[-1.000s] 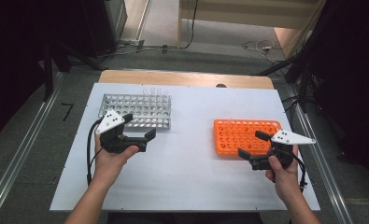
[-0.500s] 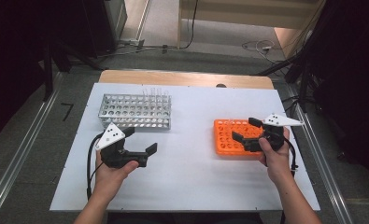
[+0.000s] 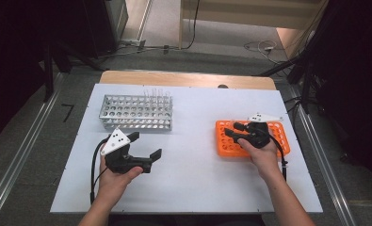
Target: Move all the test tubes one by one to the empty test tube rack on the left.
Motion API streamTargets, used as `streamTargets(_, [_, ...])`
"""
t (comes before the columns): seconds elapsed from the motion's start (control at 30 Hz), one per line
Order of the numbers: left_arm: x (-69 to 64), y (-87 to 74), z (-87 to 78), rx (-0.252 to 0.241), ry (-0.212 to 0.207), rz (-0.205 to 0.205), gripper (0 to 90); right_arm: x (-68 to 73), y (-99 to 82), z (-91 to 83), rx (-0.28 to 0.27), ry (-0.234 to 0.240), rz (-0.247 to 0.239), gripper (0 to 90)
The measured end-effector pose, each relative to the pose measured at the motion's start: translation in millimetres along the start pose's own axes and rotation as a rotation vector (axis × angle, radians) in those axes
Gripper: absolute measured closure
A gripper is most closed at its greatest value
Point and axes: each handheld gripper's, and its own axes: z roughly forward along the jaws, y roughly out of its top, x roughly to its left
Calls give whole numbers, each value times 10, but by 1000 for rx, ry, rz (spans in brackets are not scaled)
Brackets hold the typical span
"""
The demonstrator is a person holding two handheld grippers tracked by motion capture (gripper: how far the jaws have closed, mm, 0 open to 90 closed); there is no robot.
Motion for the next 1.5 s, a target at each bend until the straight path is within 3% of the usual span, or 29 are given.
streamTargets(0.17, [-23, -12, 23, 9, -2, 12, 0, -22, -36, 111, 39, -65, 18, 613])
streamTargets(0.3, [-30, -25, 39, 13, -7, 10, 0, -7, -48, 135, 18, -108, 6, 653])
streamTargets(0.47, [-36, -29, 44, 15, -12, 12, 0, 36, -66, 154, 9, -129, -21, 710])
streamTargets(0.67, [-61, -42, 59, 21, -21, 19, 0, 59, -82, 150, -3, -160, -21, 737])
streamTargets(1.1, [-68, -41, 56, 16, -21, 18, 0, 20, -12, -44, -88, -131, 18, 739])
streamTargets(1.33, [-86, -35, 57, 16, -26, 20, 0, 106, 65, -197, -129, -91, -8, 739])
streamTargets(1.5, [-107, -25, 60, 12, -31, 19, 0, 229, 78, -209, -127, -39, -40, 739])
